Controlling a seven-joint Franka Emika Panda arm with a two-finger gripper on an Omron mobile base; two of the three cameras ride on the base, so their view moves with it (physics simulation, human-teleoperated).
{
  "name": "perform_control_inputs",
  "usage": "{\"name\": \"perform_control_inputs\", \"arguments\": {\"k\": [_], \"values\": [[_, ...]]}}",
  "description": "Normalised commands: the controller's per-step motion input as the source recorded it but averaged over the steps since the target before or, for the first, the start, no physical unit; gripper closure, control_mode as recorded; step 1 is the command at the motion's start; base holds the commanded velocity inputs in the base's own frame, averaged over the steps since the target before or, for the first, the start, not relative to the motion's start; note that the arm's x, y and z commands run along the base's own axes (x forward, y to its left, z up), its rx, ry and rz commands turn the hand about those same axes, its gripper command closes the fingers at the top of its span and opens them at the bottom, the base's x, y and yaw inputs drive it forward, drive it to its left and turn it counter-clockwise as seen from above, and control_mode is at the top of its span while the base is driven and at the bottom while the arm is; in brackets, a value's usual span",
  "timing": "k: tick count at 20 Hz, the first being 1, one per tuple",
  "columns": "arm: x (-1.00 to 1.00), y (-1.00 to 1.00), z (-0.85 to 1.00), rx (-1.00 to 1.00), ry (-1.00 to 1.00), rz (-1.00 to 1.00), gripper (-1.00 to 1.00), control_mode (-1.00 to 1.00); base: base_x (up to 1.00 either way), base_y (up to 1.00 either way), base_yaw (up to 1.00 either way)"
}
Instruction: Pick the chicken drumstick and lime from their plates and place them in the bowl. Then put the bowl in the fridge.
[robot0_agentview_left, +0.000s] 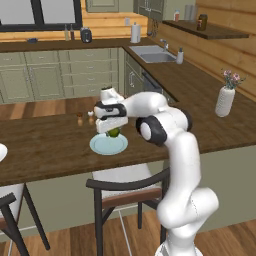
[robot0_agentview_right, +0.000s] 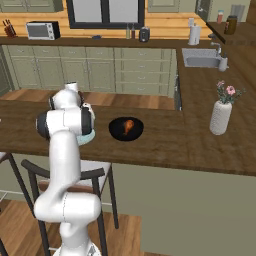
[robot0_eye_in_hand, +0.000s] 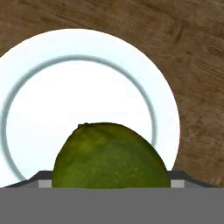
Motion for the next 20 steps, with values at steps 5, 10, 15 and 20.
{"name": "perform_control_inputs", "arguments": {"k": [5,10,15,20], "values": [[-0.28,-0.70,0.76,0.11,-0.33,-0.07,1.00,-1.00,0.00,0.00,0.00],[-0.52,-0.79,0.43,0.03,-0.30,-0.02,1.00,-1.00,0.00,0.00,0.00],[-0.01,-0.49,0.96,0.03,0.07,-0.10,1.00,-1.00,0.00,0.00,0.00],[0.05,-0.60,0.09,0.11,0.10,-0.07,1.00,-1.00,0.00,0.00,0.00]]}}
